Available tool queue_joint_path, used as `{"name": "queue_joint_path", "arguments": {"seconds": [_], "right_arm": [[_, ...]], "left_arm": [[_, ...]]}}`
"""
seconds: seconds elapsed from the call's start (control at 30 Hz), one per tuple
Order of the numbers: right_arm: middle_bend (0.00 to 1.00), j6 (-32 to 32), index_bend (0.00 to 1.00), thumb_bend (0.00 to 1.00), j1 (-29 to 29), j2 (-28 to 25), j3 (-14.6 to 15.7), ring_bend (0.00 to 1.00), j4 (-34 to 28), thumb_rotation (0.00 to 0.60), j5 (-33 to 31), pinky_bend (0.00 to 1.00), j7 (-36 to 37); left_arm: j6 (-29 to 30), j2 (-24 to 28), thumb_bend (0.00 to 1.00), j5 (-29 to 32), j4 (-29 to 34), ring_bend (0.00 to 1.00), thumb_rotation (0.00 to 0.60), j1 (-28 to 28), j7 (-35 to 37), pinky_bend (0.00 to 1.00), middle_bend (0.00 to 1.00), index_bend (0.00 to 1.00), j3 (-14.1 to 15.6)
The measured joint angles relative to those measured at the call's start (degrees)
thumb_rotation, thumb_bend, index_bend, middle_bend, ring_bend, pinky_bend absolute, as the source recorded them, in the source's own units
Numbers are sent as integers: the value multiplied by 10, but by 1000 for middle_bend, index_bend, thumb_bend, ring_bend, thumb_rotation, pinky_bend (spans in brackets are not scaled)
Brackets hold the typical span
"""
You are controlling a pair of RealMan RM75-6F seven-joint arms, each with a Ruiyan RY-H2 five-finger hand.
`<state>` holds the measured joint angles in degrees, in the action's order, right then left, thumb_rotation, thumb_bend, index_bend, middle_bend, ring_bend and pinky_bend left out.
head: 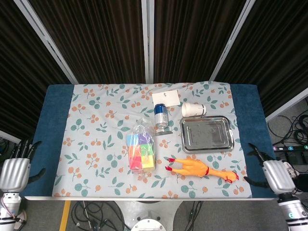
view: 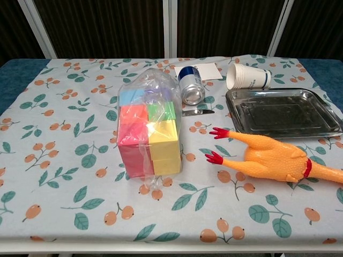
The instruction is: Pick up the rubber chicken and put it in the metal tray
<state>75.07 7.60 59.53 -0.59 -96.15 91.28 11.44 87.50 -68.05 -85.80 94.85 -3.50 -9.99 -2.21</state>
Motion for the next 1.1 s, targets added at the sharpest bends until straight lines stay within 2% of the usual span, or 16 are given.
{"name": "queue_joint_path", "arguments": {"seconds": [0.13,0.27,0.4,0.53,0.83,1.1], "right_arm": [[289,-53,135,80,23,28,5,216,-13,600,-13,441,-50],[293,-98,149,114,49,70,3,216,-11,600,-39,440,-101],[300,-134,169,145,71,117,-2,222,9,600,-74,439,-144],[326,-162,210,169,88,152,-4,244,34,600,-98,439,-157],[402,-155,298,208,96,194,-2,329,76,600,-105,457,-174],[409,-149,324,214,96,216,8,336,100,600,-102,480,-182]], "left_arm": [[-3,-1,204,3,-5,52,600,1,6,188,123,213,1],[-6,-3,204,4,-12,52,600,1,15,188,123,214,3],[-10,-6,204,7,-21,52,600,2,24,187,123,213,4],[-14,-8,204,11,-26,52,600,1,31,188,123,214,4],[-14,-10,203,11,-37,52,600,4,43,188,123,214,6],[-17,-11,204,13,-43,52,600,6,50,188,123,214,8]]}}
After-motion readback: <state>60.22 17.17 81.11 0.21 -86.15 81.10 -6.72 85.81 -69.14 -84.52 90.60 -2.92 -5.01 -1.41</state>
